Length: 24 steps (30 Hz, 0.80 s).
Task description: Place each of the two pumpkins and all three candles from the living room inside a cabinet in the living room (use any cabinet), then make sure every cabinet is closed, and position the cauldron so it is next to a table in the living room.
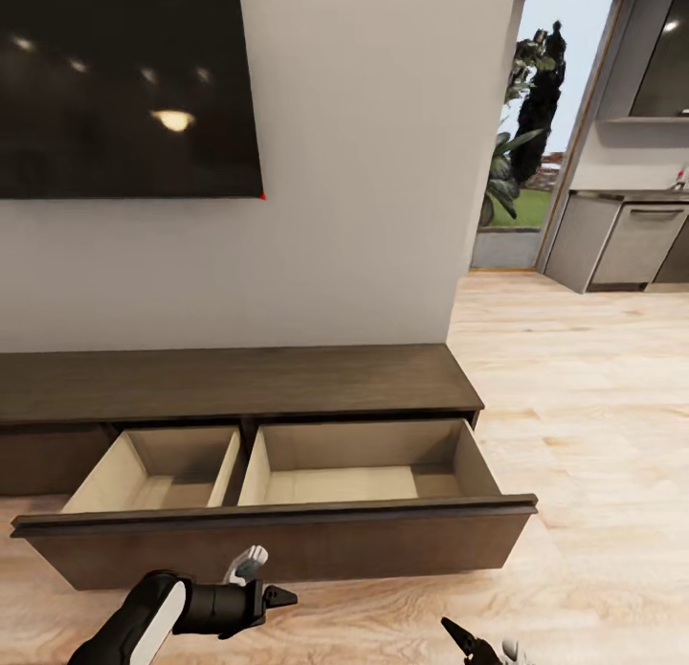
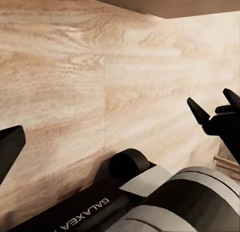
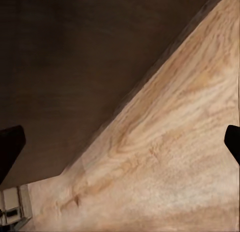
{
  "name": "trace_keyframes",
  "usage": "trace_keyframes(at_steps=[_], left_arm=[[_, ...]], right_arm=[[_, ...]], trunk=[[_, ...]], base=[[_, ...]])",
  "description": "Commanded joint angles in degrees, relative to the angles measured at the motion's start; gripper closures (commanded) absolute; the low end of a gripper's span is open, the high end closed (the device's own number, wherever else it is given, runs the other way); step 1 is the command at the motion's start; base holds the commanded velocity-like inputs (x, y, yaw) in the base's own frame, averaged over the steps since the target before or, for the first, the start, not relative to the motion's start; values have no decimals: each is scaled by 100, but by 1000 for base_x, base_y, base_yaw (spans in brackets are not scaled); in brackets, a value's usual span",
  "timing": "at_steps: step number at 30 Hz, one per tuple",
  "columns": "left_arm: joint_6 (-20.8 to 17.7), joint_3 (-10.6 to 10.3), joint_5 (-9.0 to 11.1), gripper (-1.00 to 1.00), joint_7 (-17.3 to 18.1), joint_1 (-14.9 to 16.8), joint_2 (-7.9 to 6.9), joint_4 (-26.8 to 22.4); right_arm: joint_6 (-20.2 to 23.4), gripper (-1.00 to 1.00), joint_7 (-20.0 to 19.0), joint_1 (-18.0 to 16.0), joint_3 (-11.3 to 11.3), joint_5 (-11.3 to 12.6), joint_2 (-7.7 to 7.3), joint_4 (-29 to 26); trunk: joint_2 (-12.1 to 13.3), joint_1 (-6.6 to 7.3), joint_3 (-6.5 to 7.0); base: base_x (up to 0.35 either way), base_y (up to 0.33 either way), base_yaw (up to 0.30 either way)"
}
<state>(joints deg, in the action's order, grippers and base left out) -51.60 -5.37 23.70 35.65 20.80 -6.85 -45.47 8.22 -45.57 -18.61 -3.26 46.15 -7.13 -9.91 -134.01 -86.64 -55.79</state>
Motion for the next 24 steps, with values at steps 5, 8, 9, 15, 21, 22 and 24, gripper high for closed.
trace_keyframes(at_steps=[5,8,9,15,21,22,24], left_arm=[[40,-110,-2,-100,-359,3,51,159],[104,-184,-5,-100,-444,-3,108,188],[108,-196,-3,-100,-451,-4,112,192],[364,-262,-27,-100,-618,-5,136,637],[709,-263,-31,-100,-814,-3,165,843],[717,-263,-32,-100,-824,-4,165,847],[725,-263,-32,-100,-832,-4,166,851]], right_arm=[[-158,-100,-38,-2,-33,-539,6,-23],[-174,-100,-27,-2,-34,-642,9,-62],[-166,-100,-22,-4,-34,-645,9,-64],[-108,-100,-14,-2,-32,-659,10,-69],[-114,-100,-29,-2,-29,-669,2,-72],[-118,-100,-36,-2,-28,-669,2,-72],[-122,-100,-45,-3,-28,-669,2,-72]], trunk=[[200,112,85],[320,177,139],[360,199,157],[601,331,265],[842,463,372],[882,485,390],[962,529,426]], base=[[0,0,0],[0,0,0],[0,0,0],[0,0,0],[0,0,0],[0,0,0],[0,0,0]])
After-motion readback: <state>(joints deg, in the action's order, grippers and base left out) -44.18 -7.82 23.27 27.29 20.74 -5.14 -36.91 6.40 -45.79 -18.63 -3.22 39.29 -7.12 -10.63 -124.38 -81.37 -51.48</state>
